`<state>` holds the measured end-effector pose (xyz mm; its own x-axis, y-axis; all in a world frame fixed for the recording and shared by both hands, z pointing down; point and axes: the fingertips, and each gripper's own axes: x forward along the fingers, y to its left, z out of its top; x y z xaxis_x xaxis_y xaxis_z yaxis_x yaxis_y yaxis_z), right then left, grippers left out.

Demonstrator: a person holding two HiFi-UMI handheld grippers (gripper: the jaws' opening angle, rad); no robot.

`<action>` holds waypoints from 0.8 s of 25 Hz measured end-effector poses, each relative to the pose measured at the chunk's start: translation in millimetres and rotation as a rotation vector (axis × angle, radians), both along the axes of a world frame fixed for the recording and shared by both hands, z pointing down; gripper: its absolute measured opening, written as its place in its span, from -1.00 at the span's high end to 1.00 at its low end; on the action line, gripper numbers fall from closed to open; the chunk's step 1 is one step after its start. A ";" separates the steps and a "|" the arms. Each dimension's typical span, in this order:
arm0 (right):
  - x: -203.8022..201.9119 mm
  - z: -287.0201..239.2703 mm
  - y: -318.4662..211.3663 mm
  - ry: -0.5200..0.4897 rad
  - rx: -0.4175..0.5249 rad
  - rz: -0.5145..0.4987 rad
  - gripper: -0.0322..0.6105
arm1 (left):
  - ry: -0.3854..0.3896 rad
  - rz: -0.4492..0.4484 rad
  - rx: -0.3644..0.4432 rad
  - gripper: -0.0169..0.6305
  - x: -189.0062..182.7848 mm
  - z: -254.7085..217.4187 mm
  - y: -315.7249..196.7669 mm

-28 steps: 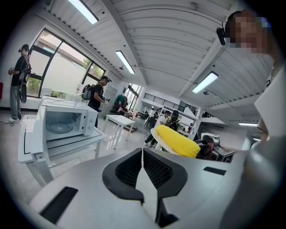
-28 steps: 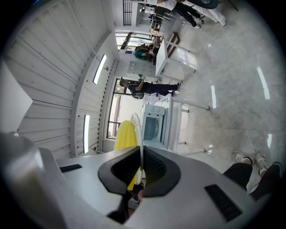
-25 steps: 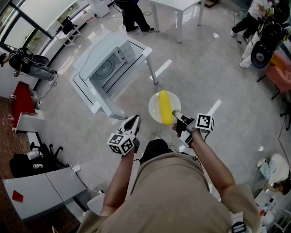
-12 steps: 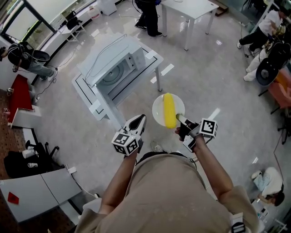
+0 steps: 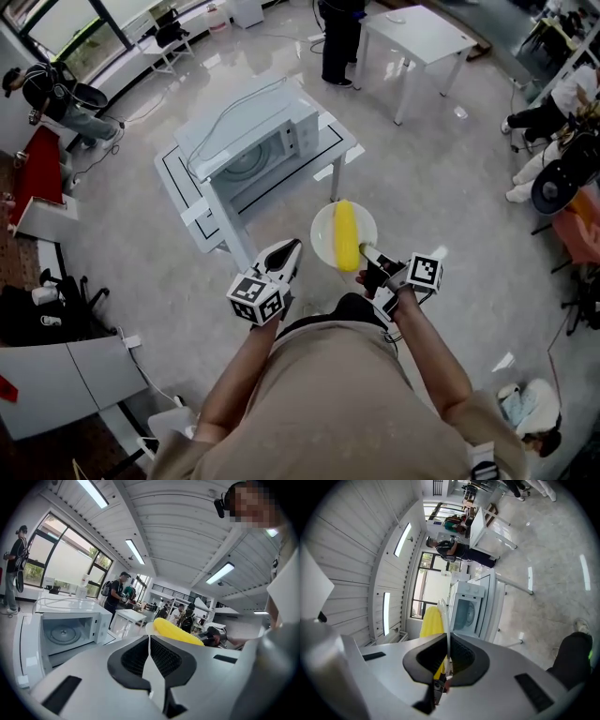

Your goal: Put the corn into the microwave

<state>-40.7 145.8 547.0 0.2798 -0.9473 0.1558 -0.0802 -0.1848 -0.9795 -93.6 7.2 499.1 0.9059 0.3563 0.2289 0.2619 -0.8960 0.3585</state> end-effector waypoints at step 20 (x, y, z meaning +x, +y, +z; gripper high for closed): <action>94.5 -7.8 -55.8 -0.018 -0.040 -0.398 0.86 | -0.040 -0.362 0.000 0.94 58.6 -3.6 -36.3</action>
<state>53.8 90.0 539.2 -0.1113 -0.9743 0.1961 -0.1356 -0.1805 -0.9742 -35.0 -29.2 495.5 0.9636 0.0143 0.2669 -0.0864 -0.9283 0.3617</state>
